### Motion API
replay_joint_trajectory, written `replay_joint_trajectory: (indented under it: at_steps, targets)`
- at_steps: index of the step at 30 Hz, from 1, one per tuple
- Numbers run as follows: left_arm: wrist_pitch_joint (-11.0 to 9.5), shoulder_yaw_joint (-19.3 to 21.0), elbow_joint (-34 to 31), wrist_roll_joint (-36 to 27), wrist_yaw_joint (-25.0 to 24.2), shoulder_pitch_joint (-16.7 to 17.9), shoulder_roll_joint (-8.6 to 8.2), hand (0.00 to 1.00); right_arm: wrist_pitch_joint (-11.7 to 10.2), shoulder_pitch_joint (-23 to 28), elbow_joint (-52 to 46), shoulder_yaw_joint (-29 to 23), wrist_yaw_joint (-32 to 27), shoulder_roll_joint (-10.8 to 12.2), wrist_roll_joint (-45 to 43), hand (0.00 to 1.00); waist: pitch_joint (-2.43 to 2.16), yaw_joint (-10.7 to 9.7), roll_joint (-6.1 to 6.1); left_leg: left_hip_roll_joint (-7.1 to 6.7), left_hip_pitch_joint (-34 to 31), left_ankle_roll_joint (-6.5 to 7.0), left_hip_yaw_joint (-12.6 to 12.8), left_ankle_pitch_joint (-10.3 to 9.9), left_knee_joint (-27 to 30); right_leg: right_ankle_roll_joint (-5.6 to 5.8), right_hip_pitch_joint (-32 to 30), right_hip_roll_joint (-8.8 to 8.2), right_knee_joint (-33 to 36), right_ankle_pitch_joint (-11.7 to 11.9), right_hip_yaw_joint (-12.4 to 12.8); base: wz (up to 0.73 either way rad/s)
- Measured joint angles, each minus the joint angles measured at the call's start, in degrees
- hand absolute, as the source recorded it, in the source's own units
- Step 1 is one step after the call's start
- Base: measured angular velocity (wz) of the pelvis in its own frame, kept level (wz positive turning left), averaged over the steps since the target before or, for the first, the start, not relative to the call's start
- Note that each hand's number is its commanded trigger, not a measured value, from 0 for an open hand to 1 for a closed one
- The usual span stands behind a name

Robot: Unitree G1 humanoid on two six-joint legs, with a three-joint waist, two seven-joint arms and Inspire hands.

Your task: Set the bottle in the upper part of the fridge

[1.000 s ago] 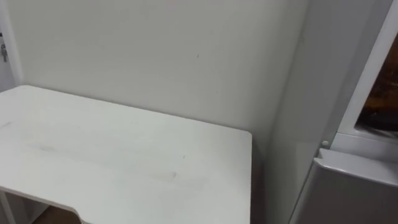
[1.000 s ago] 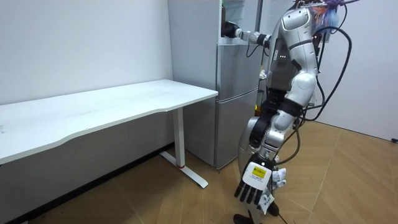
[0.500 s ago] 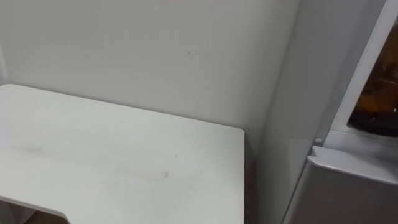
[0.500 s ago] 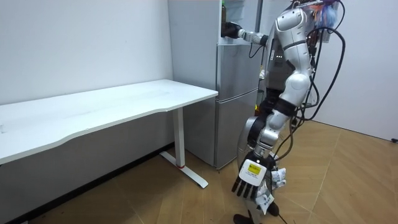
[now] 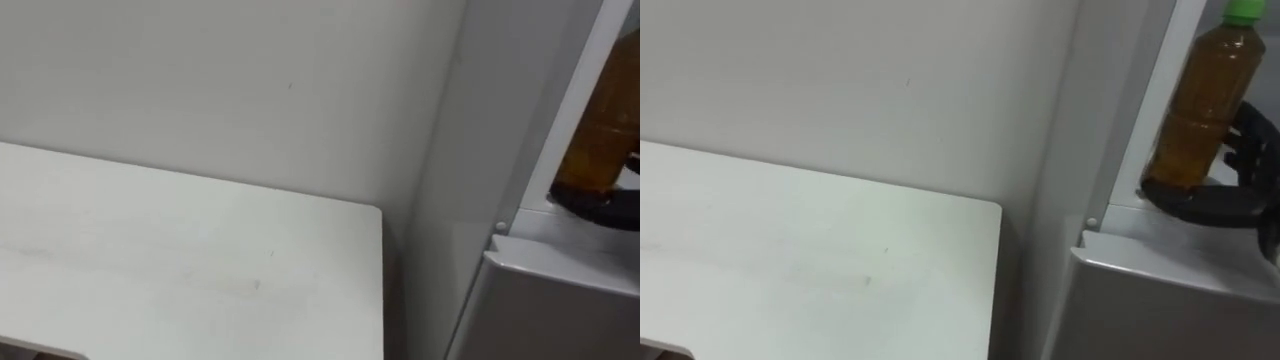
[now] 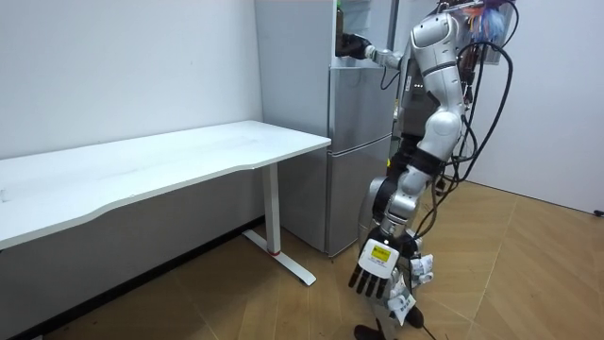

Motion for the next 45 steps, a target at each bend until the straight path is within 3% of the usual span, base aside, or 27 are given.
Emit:
replay_joint_trajectory:
  at_steps: [8,13,16,20,24,29,32,35,36,38,42,45]
  targets:
    - [0.03,0.13,-0.04,-0.05,3.12,0.63,-0.21,0.00,1.11,2.56,-3.45,-1.85,-5.48,1.02,0.36,0.00,-0.22,-1.83,0.38,0.06,0.00,0.00,0.55,0.01,-0.01,0.00,-0.29,0.00,0.05,0.00,0.39,-0.04]
    - [-0.57,0.13,0.06,-0.06,4.93,0.52,-0.51,0.00,1.10,2.58,-3.63,-2.18,-8.76,1.93,0.48,0.00,-0.15,-1.88,0.28,0.11,0.47,0.00,1.39,0.01,-0.38,0.00,-0.44,0.21,0.13,0.00,0.86,-0.08]
    - [-1.02,0.14,0.27,0.09,5.69,0.58,-0.79,0.00,1.03,3.71,-6.64,-4.05,-10.39,3.98,0.05,0.00,-0.11,-1.88,0.26,0.06,0.78,0.00,1.68,0.00,-0.76,0.00,-0.45,0.39,0.10,0.00,1.27,-0.07]
    - [-1.60,0.05,1.70,0.09,5.65,0.39,-0.85,0.00,0.77,8.80,-15.96,-7.38,-12.08,7.62,1.86,0.00,-0.04,-2.11,0.73,0.10,1.08,0.00,1.85,0.01,-0.88,0.01,-0.49,0.39,0.12,0.00,1.32,0.00]
    - [-2.55,0.00,2.52,0.10,5.70,0.37,-1.15,0.00,-0.87,11.51,-20.98,-8.35,-12.77,9.55,4.41,0.00,0.51,-2.41,1.66,0.05,1.54,0.02,1.96,0.00,-1.03,0.04,-0.49,0.32,0.12,0.00,1.88,-0.04]
    - [-4.58,0.00,5.00,0.05,5.88,0.03,-2.16,0.00,-2.40,14.25,-25.39,-8.58,-15.31,11.33,3.73,0.00,0.53,-3.45,2.62,0.06,1.78,0.00,1.99,-0.02,-1.28,0.19,-0.76,0.13,0.12,-0.10,2.11,0.00]
    - [-5.01,0.06,6.45,0.13,6.77,-0.18,-2.58,0.00,-5.27,17.84,-28.84,-9.13,-17.60,15.37,-1.63,0.00,0.50,-3.62,2.73,-0.02,1.73,-0.15,2.62,-0.11,-1.21,0.18,-0.95,0.44,-0.04,-0.16,3.34,-0.12]
    - [-7.06,0.05,8.28,0.15,6.97,-0.73,-3.06,0.00,-7.69,21.79,-29.66,-10.63,-19.28,19.39,-5.67,0.00,0.37,-3.77,3.22,-0.02,1.87,-0.11,3.36,-0.15,-1.14,0.17,-1.02,0.41,-0.08,-0.15,3.69,-0.08]
    - [-7.51,0.05,9.91,0.05,7.09,-1.08,-3.05,0.00,-8.31,23.62,-29.78,-10.81,-20.63,21.57,-7.03,0.00,0.06,-3.78,3.40,-0.03,2.00,-0.10,3.63,-0.19,-1.21,0.17,-1.05,0.46,-0.05,-0.16,4.06,-0.10]
    - [-7.87,0.05,12.13,-0.10,7.12,-1.70,-3.11,0.00,-8.59,26.22,-29.76,-10.79,-22.86,24.24,-9.33,0.00,-0.06,-3.80,3.67,-0.04,2.07,-0.08,3.84,-0.22,-1.37,0.17,-1.07,0.58,0.04,-0.16,4.61,-0.14]
    - [-8.41,-0.04,13.57,0.00,7.53,-2.36,-3.63,0.00,-9.49,28.80,-29.75,-10.80,-28.29,26.40,-14.35,0.00,0.20,-4.87,4.59,-0.06,2.04,0.06,4.67,-0.29,-1.42,0.20,-1.66,0.77,0.27,-0.16,5.52,-0.11]
    - [-9.38,-0.03,13.62,0.06,8.23,-3.19,-3.62,0.00,-11.37,29.23,-29.49,-10.81,-31.34,26.46,-16.99,0.00,0.35,-5.15,5.31,-0.04,2.31,0.05,5.05,-0.28,-1.50,0.22,-2.04,0.87,0.23,-0.21,6.10,-0.09]
